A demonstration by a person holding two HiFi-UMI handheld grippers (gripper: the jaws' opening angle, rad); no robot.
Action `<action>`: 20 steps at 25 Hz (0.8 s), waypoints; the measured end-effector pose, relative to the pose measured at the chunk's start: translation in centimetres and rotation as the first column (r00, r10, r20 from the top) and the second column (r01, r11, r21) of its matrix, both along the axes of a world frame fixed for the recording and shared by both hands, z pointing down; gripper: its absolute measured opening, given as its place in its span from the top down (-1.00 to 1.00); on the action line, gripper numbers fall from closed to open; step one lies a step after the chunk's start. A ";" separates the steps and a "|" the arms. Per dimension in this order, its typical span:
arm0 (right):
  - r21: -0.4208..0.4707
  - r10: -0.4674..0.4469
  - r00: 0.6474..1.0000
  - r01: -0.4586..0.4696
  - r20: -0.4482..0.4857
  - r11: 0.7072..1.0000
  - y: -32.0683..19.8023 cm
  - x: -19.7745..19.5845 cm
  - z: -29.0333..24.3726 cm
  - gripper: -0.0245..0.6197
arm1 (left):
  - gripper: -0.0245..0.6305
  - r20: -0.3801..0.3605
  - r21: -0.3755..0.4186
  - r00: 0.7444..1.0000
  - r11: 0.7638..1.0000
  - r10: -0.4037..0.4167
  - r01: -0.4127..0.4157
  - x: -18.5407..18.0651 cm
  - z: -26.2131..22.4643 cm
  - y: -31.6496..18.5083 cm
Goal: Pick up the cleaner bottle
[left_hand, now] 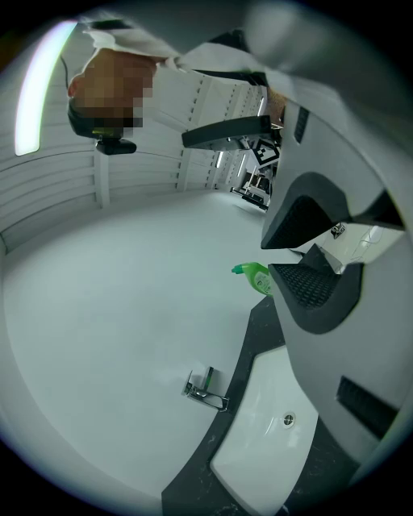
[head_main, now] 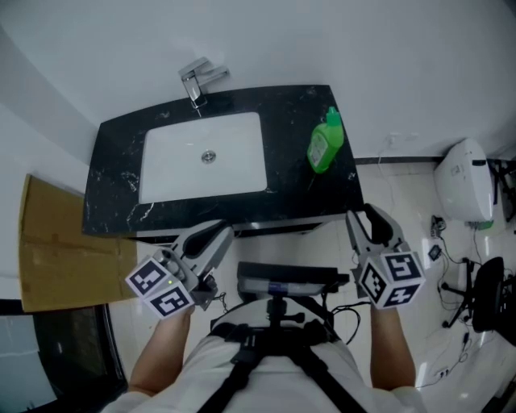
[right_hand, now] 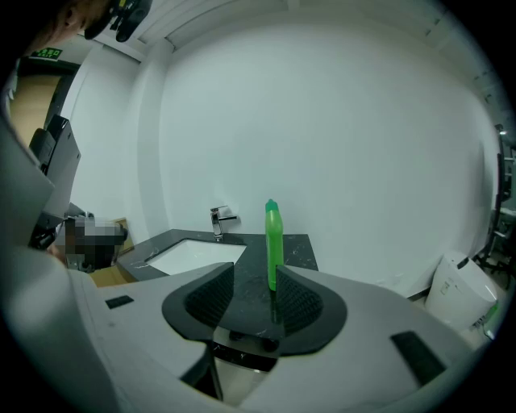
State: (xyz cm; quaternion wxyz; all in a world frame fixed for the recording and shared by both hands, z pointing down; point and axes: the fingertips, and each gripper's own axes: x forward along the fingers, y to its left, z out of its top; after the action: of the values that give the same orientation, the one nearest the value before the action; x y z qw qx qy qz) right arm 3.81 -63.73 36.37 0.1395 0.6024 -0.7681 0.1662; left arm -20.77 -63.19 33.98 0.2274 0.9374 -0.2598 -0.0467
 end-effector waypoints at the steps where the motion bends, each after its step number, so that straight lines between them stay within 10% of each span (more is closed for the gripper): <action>1: 0.000 -0.001 1.000 0.001 0.000 1.000 -0.1 0.0 0.1 0.43 | 0.77 0.000 -0.001 1.000 1.000 -0.002 0.002 -0.1 0.1 -0.1; 20: -0.008 -0.006 1.000 0.006 -0.016 1.000 -1.9 -0.3 0.9 0.40 | 0.77 0.005 -0.012 1.000 1.000 -0.028 0.028 -0.6 0.4 -0.3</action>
State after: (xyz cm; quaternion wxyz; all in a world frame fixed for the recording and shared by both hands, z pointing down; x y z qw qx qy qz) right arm 3.47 -65.61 37.29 0.1487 0.6009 -0.7681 0.1640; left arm -21.33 -63.52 34.36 0.2319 0.9323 -0.2738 -0.0462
